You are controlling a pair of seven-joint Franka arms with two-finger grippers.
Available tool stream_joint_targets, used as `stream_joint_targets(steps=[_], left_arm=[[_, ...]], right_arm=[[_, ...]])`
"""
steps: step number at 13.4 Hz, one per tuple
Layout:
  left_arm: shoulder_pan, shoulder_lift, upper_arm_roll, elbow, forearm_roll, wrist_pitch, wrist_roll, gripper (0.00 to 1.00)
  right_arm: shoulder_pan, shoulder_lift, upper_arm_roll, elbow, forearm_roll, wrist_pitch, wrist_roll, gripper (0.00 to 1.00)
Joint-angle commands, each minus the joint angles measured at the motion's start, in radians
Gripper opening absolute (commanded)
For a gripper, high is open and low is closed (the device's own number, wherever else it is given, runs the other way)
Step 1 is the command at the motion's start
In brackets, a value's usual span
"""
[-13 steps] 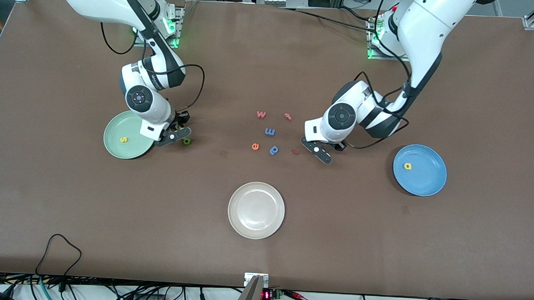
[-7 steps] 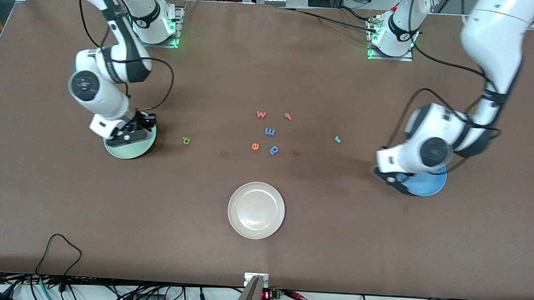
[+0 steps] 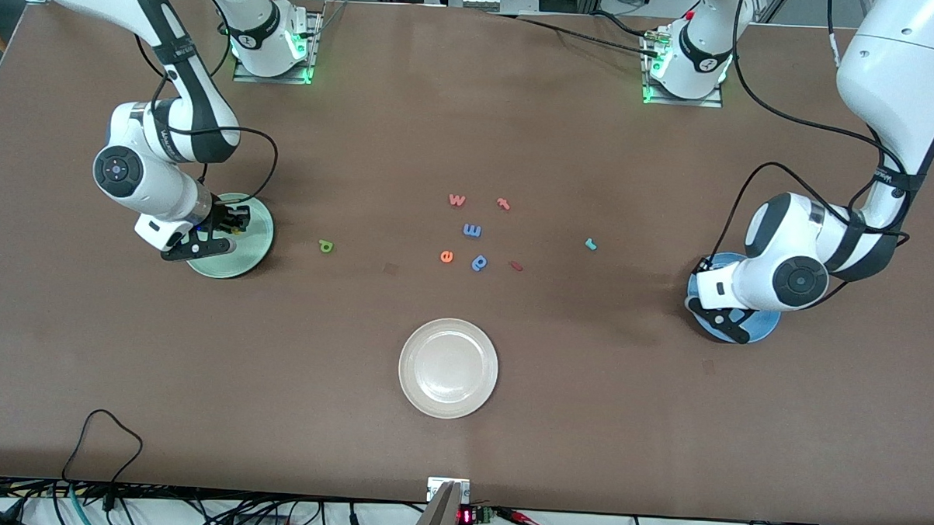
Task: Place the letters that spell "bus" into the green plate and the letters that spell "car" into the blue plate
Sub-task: 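Drop the c on the blue plate while the right gripper drops u on green, then grasp the teal piece with the left gripper while the right gripper grasps green p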
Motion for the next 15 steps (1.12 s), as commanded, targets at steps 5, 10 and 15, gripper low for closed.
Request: stream_joint_targets(steps=[5, 10, 15], left_arm=[[0.005, -0.094, -0.205, 0.004, -0.109, -0.183, -0.396, 1.0], [-0.006, -0.061, -0.21, 0.143, -0.107, -0.382, -0.438, 1.0], [-0.024, -0.045, -0.236, -0.003, -0.185, -0.204, -0.879, 1.0]], right_arm=[[-0.01, -0.033, 0.003, 0.04, 0.005, 0.0, 0.014, 1.0], [0.124, -0.02, 0.004, 0.094, 0.023, 0.0, 0.222, 0.99], [0.23, 0.048, 0.003, 0.132, 0.023, 0.005, 0.431, 0.68]])
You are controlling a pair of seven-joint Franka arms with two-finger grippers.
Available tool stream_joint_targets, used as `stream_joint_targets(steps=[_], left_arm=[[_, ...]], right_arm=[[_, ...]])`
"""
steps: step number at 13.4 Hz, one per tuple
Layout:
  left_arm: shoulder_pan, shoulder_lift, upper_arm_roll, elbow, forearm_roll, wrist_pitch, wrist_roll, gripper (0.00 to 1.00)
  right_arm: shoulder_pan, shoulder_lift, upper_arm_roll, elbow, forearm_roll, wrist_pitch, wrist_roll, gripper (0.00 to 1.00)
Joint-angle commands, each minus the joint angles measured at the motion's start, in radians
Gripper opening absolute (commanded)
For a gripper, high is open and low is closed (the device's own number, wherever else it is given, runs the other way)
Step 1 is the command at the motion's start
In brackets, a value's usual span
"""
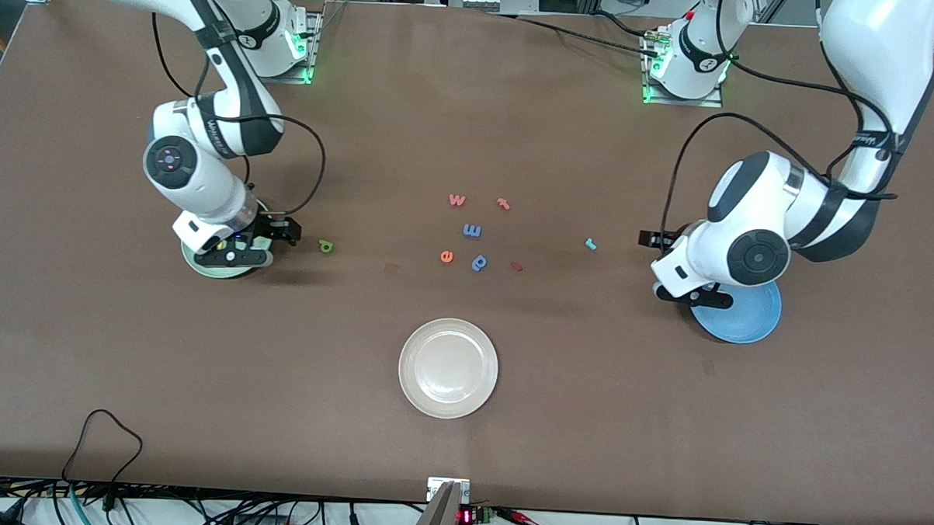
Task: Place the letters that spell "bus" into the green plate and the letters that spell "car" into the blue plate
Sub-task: 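Grasp the teal piece with the left gripper while the right gripper grasps green p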
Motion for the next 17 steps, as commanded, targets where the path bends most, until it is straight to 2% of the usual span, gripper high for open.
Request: stream_joint_targets(steps=[1, 4, 5, 6, 7, 9, 10, 11, 14, 17], left_arm=[[-0.014, 0.005, -0.03, -0.147, -0.02, 0.198, -0.226, 1.0], [-0.036, 0.005, -0.037, -0.259, -0.015, 0.392, -0.348, 1.0], [-0.042, 0.008, -0.037, -0.293, -0.015, 0.458, -0.382, 0.97], [-0.056, 0.009, -0.036, -0.333, -0.015, 0.539, -0.409, 0.89], [-0.06, 0.018, -0.036, -0.365, -0.014, 0.603, -0.419, 0.75], [-0.08, 0.021, -0.03, -0.388, 0.036, 0.63, -0.419, 0.58], [-0.096, 0.026, -0.027, -0.388, 0.067, 0.633, -0.431, 0.53], [-0.103, 0.043, -0.025, -0.381, 0.089, 0.635, -0.456, 0.53], [-0.102, 0.06, -0.011, -0.381, 0.267, 0.653, -0.535, 0.49], [-0.097, 0.081, -0.011, -0.381, 0.304, 0.706, -0.565, 0.47]], right_arm=[[0.042, 0.057, -0.007, 0.032, 0.013, 0.002, 0.089, 0.63], [0.088, 0.111, -0.007, 0.078, 0.013, 0.005, 0.186, 0.63], [0.099, 0.126, -0.007, 0.092, 0.011, 0.005, 0.206, 0.63], [0.106, 0.143, -0.007, 0.103, 0.011, 0.011, 0.229, 0.61], [0.109, 0.153, -0.007, 0.103, 0.011, 0.026, 0.237, 0.61], [0.119, 0.172, -0.007, 0.103, 0.011, 0.039, 0.258, 0.61], [0.12, 0.185, -0.007, 0.103, 0.011, 0.04, 0.263, 0.61], [0.122, 0.2, -0.008, 0.101, 0.01, 0.049, 0.263, 0.61], [0.122, 0.217, -0.008, 0.098, 0.007, 0.054, 0.263, 0.61], [0.12, 0.217, -0.01, 0.094, 0.004, 0.048, 0.261, 0.61]])
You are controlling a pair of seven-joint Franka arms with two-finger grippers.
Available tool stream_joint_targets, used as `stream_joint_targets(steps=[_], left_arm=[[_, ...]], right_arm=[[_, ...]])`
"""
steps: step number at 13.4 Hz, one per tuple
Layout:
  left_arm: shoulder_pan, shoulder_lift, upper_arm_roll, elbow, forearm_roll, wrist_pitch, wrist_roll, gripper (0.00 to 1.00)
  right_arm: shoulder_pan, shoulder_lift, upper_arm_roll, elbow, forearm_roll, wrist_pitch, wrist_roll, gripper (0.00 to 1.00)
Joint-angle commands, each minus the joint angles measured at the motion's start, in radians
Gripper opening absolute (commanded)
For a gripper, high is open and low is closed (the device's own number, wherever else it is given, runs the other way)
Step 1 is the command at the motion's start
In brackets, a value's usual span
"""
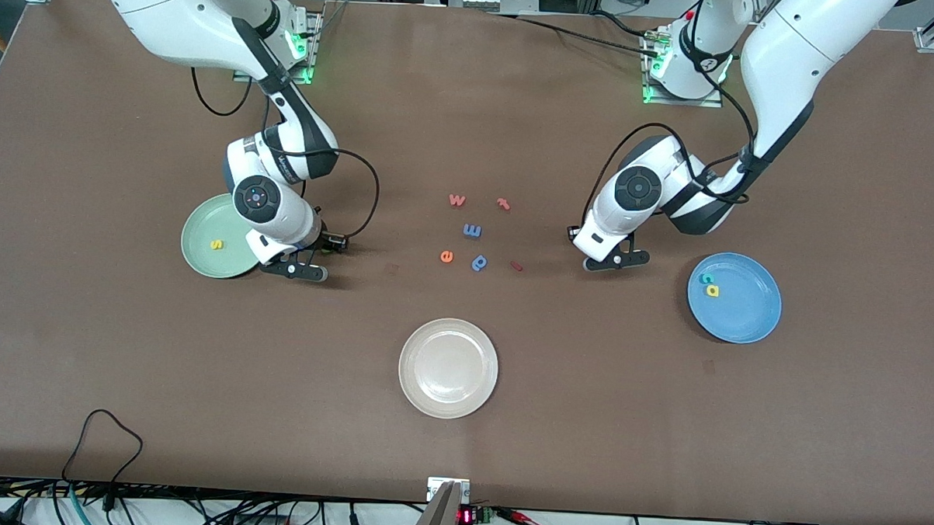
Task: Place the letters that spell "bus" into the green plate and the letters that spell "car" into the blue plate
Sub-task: 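Grasp the teal piece with the left gripper while the right gripper grasps green p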
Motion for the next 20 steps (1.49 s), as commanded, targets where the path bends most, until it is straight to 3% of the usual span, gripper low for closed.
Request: stream_joint_targets(steps=[1, 4, 7, 9, 12, 14, 18, 20], left_arm=[[0.001, 0.023, 0.004, 0.006, 0.036, 0.046, -0.025, 0.46], [0.001, 0.028, 0.004, 0.006, 0.036, 0.047, -0.025, 0.38], [-0.002, 0.028, 0.004, 0.004, 0.038, 0.053, -0.026, 0.16], [0.001, 0.026, 0.006, 0.004, 0.038, 0.05, -0.023, 0.05], [0.01, 0.005, 0.004, 0.006, 0.038, 0.035, -0.012, 0.02], [0.012, -0.033, 0.003, 0.023, 0.038, -0.049, -0.008, 0.02], [0.059, -0.077, 0.001, 0.213, 0.038, -0.418, 0.241, 0.02], [0.148, -0.077, 0.004, 0.264, 0.038, -0.47, 0.416, 0.02]], right_arm=[[0.01, 0.0, -0.008, 0.004, 0.002, -0.002, 0.013, 0.61], [0.01, -0.001, -0.008, -0.016, 0.002, -0.004, 0.013, 0.61], [0.01, -0.001, -0.008, -0.024, 0.002, -0.004, 0.013, 0.59], [0.01, -0.001, -0.008, -0.024, 0.002, -0.005, 0.013, 0.49], [0.01, -0.001, -0.008, -0.022, 0.002, -0.007, 0.011, 0.31], [0.01, -0.001, -0.008, -0.021, 0.002, -0.007, 0.01, 0.17], [0.004, -0.022, -0.012, -0.014, 0.002, -0.009, -0.012, 0.09], [-0.01, -0.064, -0.025, -0.01, -0.004, -0.048, -0.041, 0.06]])
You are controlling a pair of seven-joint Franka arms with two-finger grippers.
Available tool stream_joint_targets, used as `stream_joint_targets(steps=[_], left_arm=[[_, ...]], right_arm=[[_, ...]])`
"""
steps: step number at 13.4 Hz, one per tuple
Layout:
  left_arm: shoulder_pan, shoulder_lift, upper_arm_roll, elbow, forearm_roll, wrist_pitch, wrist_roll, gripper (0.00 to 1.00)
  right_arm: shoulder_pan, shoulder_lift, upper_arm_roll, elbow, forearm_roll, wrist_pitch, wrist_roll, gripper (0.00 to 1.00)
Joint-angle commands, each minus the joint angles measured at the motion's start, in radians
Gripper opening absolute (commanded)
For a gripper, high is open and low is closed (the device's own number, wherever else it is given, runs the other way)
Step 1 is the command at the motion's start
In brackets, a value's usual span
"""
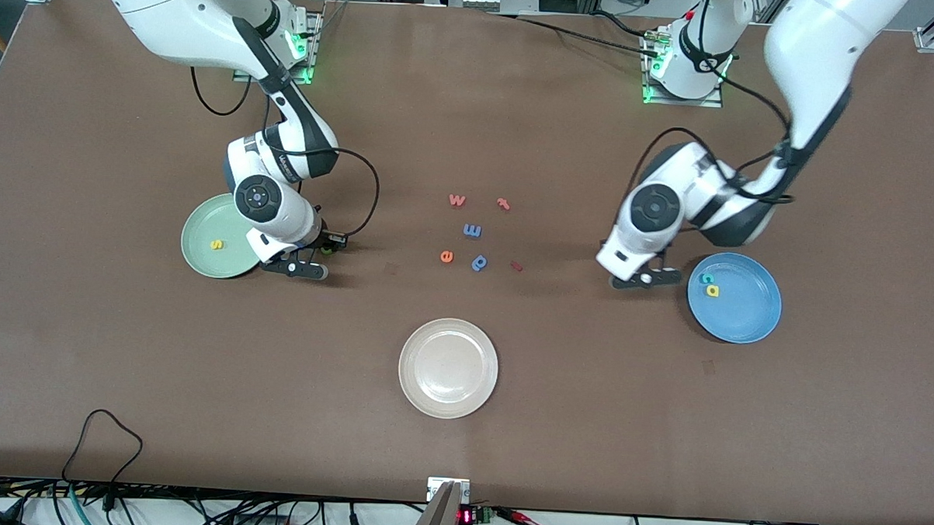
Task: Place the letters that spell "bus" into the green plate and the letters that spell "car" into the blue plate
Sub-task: 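Drop the teal piece on blue while the right gripper drops p on green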
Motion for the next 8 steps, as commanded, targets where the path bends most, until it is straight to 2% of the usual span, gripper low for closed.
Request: stream_joint_targets(steps=[1, 3, 4, 5, 6, 7, 8], left_arm=[[0.145, -0.001, 0.0, 0.056, 0.015, -0.049, 0.26, 0.03], [0.276, 0.028, -0.001, 0.054, 0.031, 0.012, 0.423, 0.03], [0.31, 0.048, -0.004, 0.05, 0.031, 0.036, 0.461, 0.06], [0.301, 0.051, -0.001, 0.045, 0.035, 0.046, 0.459, 0.18], [0.293, 0.051, -0.001, 0.045, 0.035, 0.046, 0.456, 0.41], [0.296, 0.05, -0.004, 0.049, 0.035, 0.046, 0.458, 0.99], [0.301, 0.042, -0.009, 0.051, 0.035, 0.04, 0.467, 1.0]], right_arm=[[-0.028, -0.076, -0.013, 0.005, -0.005, -0.075, -0.058, 0.06], [-0.091, -0.123, -0.013, 0.007, -0.005, -0.135, -0.161, 0.06], [-0.131, -0.136, -0.013, 0.005, -0.005, -0.163, -0.219, 0.06], [-0.172, -0.143, -0.013, -0.001, -0.005, -0.192, -0.268, 0.06], [-0.204, -0.141, -0.013, -0.001, -0.005, -0.212, -0.309, 0.06], [-0.24, -0.14, -0.013, -0.004, -0.007, -0.215, -0.351, 0.06], [-0.266, -0.14, -0.013, -0.011, -0.008, -0.217, -0.386, 0.07]])
